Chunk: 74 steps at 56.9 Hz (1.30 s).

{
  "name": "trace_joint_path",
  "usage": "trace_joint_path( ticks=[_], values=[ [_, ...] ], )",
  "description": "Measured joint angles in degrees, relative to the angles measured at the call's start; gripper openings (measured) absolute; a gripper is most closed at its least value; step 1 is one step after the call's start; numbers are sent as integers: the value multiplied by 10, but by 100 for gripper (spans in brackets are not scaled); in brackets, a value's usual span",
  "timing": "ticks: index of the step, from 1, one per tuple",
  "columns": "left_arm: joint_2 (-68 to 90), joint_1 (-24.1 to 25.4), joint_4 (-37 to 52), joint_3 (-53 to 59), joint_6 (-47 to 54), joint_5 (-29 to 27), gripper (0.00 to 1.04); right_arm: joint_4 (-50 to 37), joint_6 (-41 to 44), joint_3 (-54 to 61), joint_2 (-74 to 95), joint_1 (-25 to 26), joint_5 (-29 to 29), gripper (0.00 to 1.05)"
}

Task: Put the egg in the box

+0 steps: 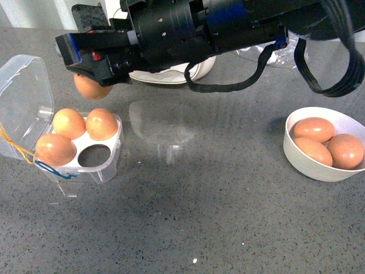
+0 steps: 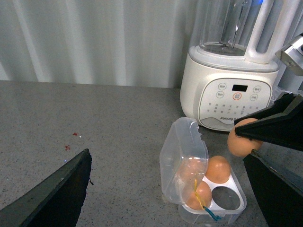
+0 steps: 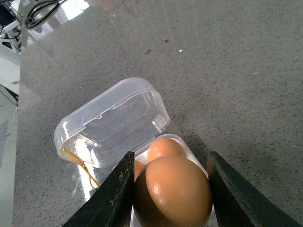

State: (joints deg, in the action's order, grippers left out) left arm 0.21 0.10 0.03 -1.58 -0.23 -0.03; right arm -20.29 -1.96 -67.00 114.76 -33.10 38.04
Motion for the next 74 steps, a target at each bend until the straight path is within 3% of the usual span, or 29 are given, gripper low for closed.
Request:
trace_joint_path(
  ticks=[55, 74],
  values=[
    [0, 0, 0, 0, 0, 0, 98, 17, 23, -7, 43, -26, 10, 40],
    [0, 0, 0, 0, 0, 0, 98, -1, 23, 3, 42, -24, -6, 95]
  ],
)
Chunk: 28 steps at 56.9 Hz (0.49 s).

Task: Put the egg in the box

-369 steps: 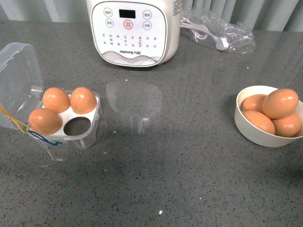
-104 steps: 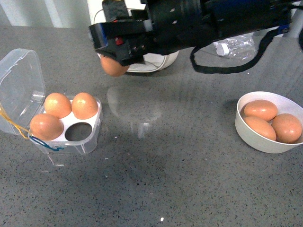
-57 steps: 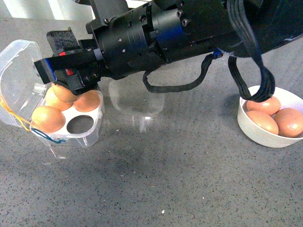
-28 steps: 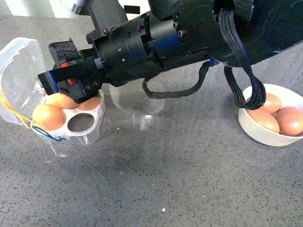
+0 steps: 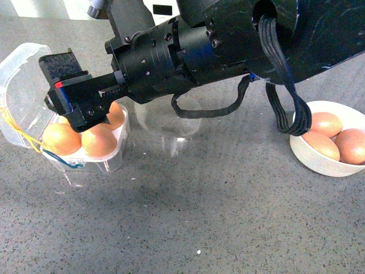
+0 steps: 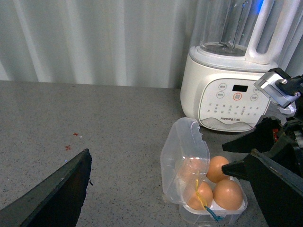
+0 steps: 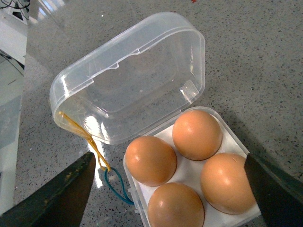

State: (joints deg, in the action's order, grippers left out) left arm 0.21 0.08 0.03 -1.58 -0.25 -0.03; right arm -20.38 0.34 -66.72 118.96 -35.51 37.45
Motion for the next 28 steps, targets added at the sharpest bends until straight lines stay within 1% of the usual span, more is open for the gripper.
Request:
trace_joint_path(
  ticks=[1, 3, 6, 14, 19, 25, 28],
  values=[
    [0, 0, 0, 0, 0, 0, 98, -2, -1, 4, -2, 1, -1, 98],
    [0, 0, 0, 0, 0, 0, 98, -7, -3, 10, -7, 2, -1, 99],
    [0, 0, 0, 0, 0, 0, 98, -17, -7, 24, -19, 6, -1, 97],
    [0, 0, 0, 0, 0, 0, 98, -70, -33, 72, -81, 21, -18, 97],
    [0, 0, 0, 0, 0, 0, 98, -106, -53, 104, -126, 36, -55, 97],
    [0, 0, 0, 0, 0, 0, 98, -131, -82, 141, -172, 55, -136, 97],
    [0, 0, 0, 0, 0, 0, 98, -132, -88, 146, -176, 61, -144, 97]
  ],
)
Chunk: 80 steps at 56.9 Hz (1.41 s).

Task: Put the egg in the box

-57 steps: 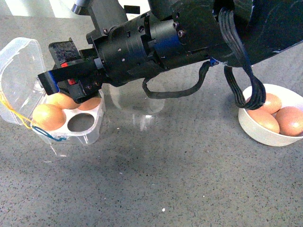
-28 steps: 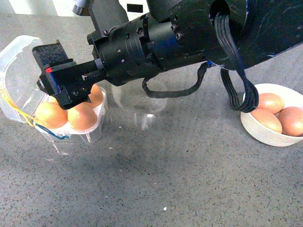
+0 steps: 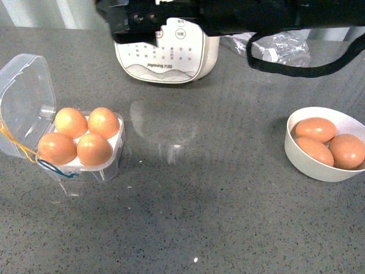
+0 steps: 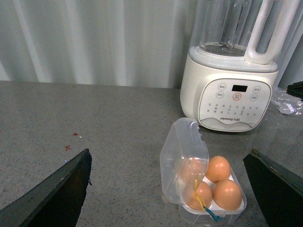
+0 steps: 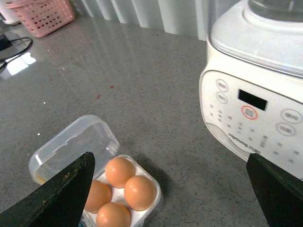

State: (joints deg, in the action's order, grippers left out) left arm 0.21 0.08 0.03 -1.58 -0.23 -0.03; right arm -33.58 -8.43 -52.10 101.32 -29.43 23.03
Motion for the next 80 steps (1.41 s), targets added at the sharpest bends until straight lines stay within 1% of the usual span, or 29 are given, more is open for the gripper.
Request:
trace_joint_path(
  ticks=[5, 6, 7, 8, 9, 10, 11, 12, 14, 15, 16, 18, 19, 21, 27, 32, 36, 37, 38, 41, 47, 59, 69, 75, 78, 80],
  values=[
    [0, 0, 0, 0, 0, 0, 98, 0, -6, 4, 2, 4, -3, 97],
    [0, 0, 0, 0, 0, 0, 98, -9, -3, 7, 4, 1, -25, 97],
    [0, 0, 0, 0, 0, 0, 98, -59, 8, 23, 6, -8, -106, 92],
    [0, 0, 0, 0, 0, 0, 98, -79, 14, 31, 6, -10, -139, 90],
    [0, 0, 0, 0, 0, 0, 98, -118, 28, 46, 6, -13, -205, 87],
    [0, 0, 0, 0, 0, 0, 98, -136, 34, 55, 5, -14, -237, 85],
    [0, 0, 0, 0, 0, 2, 98, -170, 43, 74, 1, -15, -293, 82],
    [0, 0, 0, 0, 0, 1, 98, -185, 45, 84, -3, -15, -315, 80],
    [0, 0, 0, 0, 0, 0, 98, -233, 58, 124, -20, -10, -397, 73],
    [0, 0, 0, 0, 0, -2, 98, -242, 61, 133, -26, -8, -416, 71],
    [0, 0, 0, 0, 0, -2, 98, -256, 64, 151, -38, -1, -446, 67],
    [0, 0, 0, 0, 0, -2, 98, -269, 69, 176, -59, 12, -473, 62],
    [0, 0, 0, 0, 0, -2, 98, -273, 70, 184, -66, 17, -476, 60],
    [0, 0, 0, 0, 0, -2, 98, -280, 73, 215, -94, 35, -476, 53],
    [0, 0, 0, 0, 0, 0, 98, -286, 77, 279, -149, 74, -458, 37],
    [0, 0, 0, 0, 0, 1, 98, -285, 80, 329, -191, 97, -427, 21],
    [0, 0, 0, 0, 0, -1, 98, -282, 82, 353, -218, 111, -408, 10],
    [0, 0, 0, 0, 0, -1, 98, -291, 82, 365, -224, 117, -396, 5],
    [0, 0, 0, 0, 0, -1, 98, -303, 83, 374, -228, 122, -391, 3],
    [0, 0, 0, 0, 0, 0, 98, -309, 85, 400, -242, 136, -376, 3],
    [0, 0, 0, 0, 0, 0, 98, -286, 84, 436, -290, 166, -358, 3],
    [0, 0, 0, 0, 0, 0, 98, -230, 84, 472, -387, 199, -319, 3],
    [0, 0, 0, 0, 0, 0, 98, -169, 84, 494, -471, 225, -299, 3],
    [0, 0, 0, 0, 0, 0, 98, -115, 84, 506, -538, 242, -277, 3],
    [0, 0, 0, 0, 0, 0, 98, -85, 84, 511, -572, 274, -235, 3],
    [0, 0, 0, 0, 0, 0, 98, -66, 84, 514, -595, 286, -234, 3]
  ],
)
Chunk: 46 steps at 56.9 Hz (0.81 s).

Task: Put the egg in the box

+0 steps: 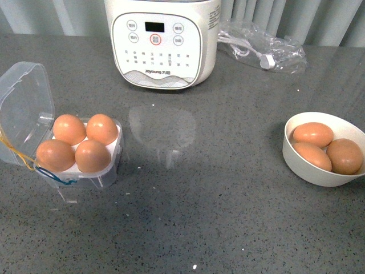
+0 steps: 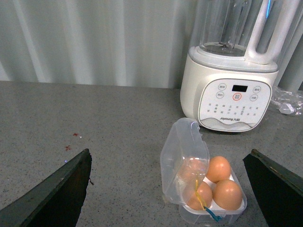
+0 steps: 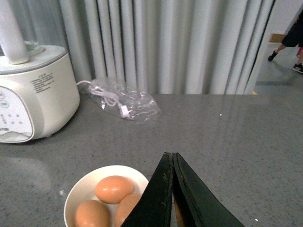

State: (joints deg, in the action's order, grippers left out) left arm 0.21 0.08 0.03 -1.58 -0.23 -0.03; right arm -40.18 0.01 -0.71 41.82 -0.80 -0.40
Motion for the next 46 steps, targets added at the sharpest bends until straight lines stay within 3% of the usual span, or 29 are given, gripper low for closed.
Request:
trace_joint_path(
  ticks=[25, 46],
  values=[
    [0, 0, 0, 0, 0, 0, 98, 158, 0, 4, -174, 7, 3, 3],
    [0, 0, 0, 0, 0, 0, 98, 242, 0, 5, -260, 7, 4, 3]
  ],
)
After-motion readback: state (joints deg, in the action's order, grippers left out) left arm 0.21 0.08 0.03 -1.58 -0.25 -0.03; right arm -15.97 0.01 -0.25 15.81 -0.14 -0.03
